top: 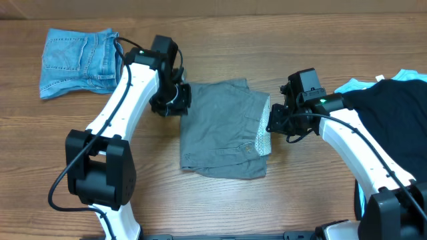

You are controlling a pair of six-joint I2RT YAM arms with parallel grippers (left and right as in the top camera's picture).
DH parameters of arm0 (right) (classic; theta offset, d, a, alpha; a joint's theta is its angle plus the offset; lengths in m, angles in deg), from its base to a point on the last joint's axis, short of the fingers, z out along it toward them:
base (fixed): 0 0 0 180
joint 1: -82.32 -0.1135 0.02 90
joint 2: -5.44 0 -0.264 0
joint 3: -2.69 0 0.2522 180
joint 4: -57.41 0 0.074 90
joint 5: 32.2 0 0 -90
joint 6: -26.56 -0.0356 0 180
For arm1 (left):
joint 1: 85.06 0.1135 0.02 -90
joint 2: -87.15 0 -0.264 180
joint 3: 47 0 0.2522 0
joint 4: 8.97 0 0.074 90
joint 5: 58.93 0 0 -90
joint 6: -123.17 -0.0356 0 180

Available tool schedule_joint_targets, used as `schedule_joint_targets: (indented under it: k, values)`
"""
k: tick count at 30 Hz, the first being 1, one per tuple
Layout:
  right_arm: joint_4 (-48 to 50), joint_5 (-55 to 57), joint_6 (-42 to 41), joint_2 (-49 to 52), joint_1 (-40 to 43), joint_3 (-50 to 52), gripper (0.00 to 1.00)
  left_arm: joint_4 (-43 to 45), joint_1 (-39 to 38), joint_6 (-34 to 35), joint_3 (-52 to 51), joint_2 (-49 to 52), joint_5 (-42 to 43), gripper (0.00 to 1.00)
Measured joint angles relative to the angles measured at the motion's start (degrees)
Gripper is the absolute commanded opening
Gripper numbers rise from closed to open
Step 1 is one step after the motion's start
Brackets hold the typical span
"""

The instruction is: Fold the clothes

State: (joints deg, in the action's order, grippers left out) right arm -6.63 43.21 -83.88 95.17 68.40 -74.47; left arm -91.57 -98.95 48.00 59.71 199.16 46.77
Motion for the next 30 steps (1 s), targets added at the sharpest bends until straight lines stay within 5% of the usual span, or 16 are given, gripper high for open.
schedule_joint_targets:
  k: [6, 18, 26, 30]
  values:
    - [1.4, 0.0, 1.0, 0.0, 0.0, 0.0, 0.14, 1.6, -3.8, 1.4, -8.2, 0.0, 0.2, 0.16]
    - [1.6, 0.0, 1.0, 0.0, 0.0, 0.0, 0.14, 25.7, -6.2, 8.5, -29.8, -4.4, -1.8, 0.04]
    - [2.3, -0.2, 1.0, 0.0, 0.0, 0.0, 0.15, 39.3, 2.8, 9.4, -26.1, -1.7, -4.1, 0.04]
    - [3.2, -0.2, 1.0, 0.0, 0.0, 0.0, 0.15, 31.9, 7.9, 7.1, -17.0, 0.8, -3.9, 0.10]
